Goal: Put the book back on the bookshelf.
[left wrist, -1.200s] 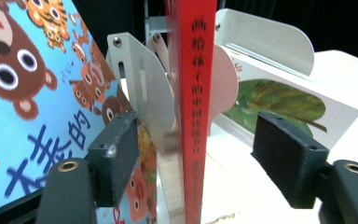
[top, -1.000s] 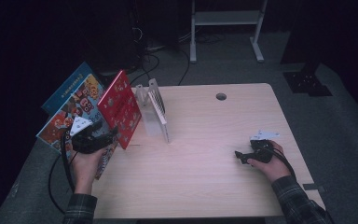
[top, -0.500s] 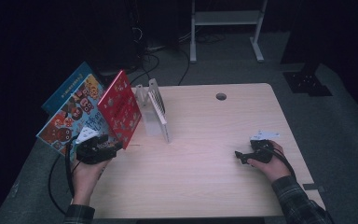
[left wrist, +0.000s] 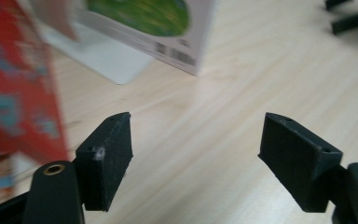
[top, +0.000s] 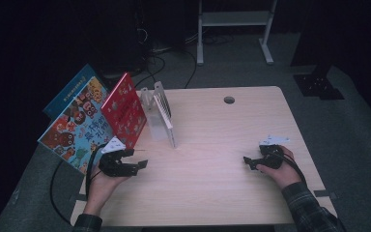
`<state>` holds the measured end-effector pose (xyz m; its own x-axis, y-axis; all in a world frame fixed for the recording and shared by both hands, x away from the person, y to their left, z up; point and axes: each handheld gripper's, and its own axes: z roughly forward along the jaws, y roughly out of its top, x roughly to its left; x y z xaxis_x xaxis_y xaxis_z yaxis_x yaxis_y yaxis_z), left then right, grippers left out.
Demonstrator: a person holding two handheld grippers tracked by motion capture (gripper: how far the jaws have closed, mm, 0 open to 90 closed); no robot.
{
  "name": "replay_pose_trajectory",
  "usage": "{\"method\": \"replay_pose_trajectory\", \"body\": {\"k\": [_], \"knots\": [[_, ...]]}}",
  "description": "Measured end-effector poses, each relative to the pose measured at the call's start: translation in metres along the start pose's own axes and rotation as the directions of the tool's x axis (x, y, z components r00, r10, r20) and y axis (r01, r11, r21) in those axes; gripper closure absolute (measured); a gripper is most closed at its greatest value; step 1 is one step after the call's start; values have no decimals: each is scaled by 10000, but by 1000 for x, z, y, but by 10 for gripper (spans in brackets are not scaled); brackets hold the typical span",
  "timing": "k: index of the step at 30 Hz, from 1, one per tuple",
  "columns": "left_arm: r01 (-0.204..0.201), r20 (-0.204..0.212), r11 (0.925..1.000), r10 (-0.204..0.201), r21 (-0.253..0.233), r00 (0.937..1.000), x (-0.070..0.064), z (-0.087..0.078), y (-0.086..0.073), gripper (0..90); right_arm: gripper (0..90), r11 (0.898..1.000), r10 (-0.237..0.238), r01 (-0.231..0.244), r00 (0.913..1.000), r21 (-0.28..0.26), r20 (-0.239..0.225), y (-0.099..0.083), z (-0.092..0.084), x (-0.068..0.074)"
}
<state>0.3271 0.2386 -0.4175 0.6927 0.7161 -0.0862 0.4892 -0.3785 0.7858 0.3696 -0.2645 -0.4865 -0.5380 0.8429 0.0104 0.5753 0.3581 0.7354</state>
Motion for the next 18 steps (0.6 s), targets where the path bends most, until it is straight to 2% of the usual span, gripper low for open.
{"method": "replay_pose_trajectory", "body": {"k": [3, 4, 5, 9, 11, 13, 17, 18], "knots": [[-211, 376, 9997, 205, 157, 9991, -6, 9, -1, 202, 137, 10000, -5, 5, 10000, 2, 0, 0, 0, 0], [-211, 376, 9997, 205, 157, 9991, -6, 9, -1, 189, 137, 10000, -8, 8, 10000, 1, 2, 0, 0, 0], [-360, 624, 9986, 336, 379, 9975, -11, 16, -1, 180, 137, 10000, -8, 8, 10000, 5, 6, 0, 0, 0], [-757, 920, 9942, 686, 760, 9934, -19, 28, -2, 115, 137, 10000, -6, 6, 10000, 7, 8, 0, 0, 0], [-898, 1041, 9916, 800, 928, 9913, -23, 34, -2, 111, 137, 10000, -4, 4, 10000, 3, 4, 0, 0, 0], [-1087, 1130, 9873, 956, 1160, 9890, -28, 40, -3, 83, 137, 10000, -5, 5, 10000, 5, 8, 0, 0, 0], [-1629, 1171, 9713, 1439, 1730, 9826, -37, 51, -5, 20, 137, 10000, 0, 0, 10000, 3, 3, 0, 0, 0], [-1635, 1178, 9698, 1436, 1810, 9826, -38, 53, -6, 20, 137, 10000, -6, 6, 10000, 0, 3, 0, 0, 0]]}}
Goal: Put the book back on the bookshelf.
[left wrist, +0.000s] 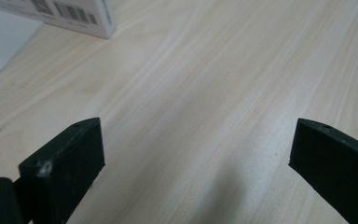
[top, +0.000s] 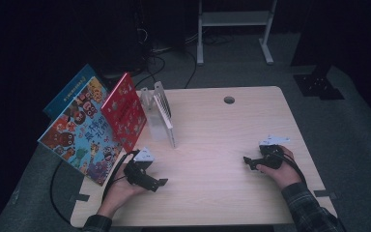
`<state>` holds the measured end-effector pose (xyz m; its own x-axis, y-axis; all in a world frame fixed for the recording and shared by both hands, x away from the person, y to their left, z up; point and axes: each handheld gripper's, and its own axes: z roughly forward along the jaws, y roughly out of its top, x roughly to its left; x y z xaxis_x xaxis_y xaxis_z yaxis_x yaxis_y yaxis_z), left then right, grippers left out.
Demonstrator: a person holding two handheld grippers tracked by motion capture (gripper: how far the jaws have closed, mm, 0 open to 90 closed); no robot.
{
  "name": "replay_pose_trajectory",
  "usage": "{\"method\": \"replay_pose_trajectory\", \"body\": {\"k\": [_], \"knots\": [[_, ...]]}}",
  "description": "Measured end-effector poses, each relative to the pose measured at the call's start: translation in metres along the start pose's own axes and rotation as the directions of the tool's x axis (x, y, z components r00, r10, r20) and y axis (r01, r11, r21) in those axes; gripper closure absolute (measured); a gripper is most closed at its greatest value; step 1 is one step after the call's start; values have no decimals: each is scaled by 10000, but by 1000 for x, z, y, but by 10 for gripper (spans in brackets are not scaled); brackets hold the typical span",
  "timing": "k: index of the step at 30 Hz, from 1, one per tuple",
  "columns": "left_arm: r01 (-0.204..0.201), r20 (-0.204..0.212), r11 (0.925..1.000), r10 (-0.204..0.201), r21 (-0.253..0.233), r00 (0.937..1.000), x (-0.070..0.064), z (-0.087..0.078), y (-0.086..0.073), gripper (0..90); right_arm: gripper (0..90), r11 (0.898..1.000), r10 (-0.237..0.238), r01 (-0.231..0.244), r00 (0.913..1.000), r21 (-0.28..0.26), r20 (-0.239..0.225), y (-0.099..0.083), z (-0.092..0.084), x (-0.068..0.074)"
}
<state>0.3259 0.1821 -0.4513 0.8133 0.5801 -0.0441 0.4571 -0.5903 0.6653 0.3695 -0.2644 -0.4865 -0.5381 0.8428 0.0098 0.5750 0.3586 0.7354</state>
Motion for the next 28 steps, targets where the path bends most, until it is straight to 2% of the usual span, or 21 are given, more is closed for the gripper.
{"method": "replay_pose_trajectory", "body": {"k": [7, 14, 17, 24, 28], "knots": [[-452, 296, 9976, 437, 522, 9986, -8, 14, -1, 13, 137, 10000, -2, 2, 10000, 0, 2, 0, 0, 0], [-673, 310, 9945, 650, 808, 9974, -12, 23, -6, 11, 137, 10000, 4, -4, 10000, 3, 0, 0, 0, 0], [-972, 203, 9924, 959, 754, 9952, -13, 25, -7, 0, 137, 10000, -2, 2, 10000, 4, 6, 0, 0, 0], [-1045, 94, 9928, 1042, 584, 9945, -13, 25, -9, 0, 137, 10000, -1, 1, 10000, 4, 11, 0, 0, 0], [-1047, 110, 9941, 1044, 297, 9945, -12, 25, -13, 0, 137, 10000, 1, -1, 10000, 3, 13, 0, 0, 0]]}}
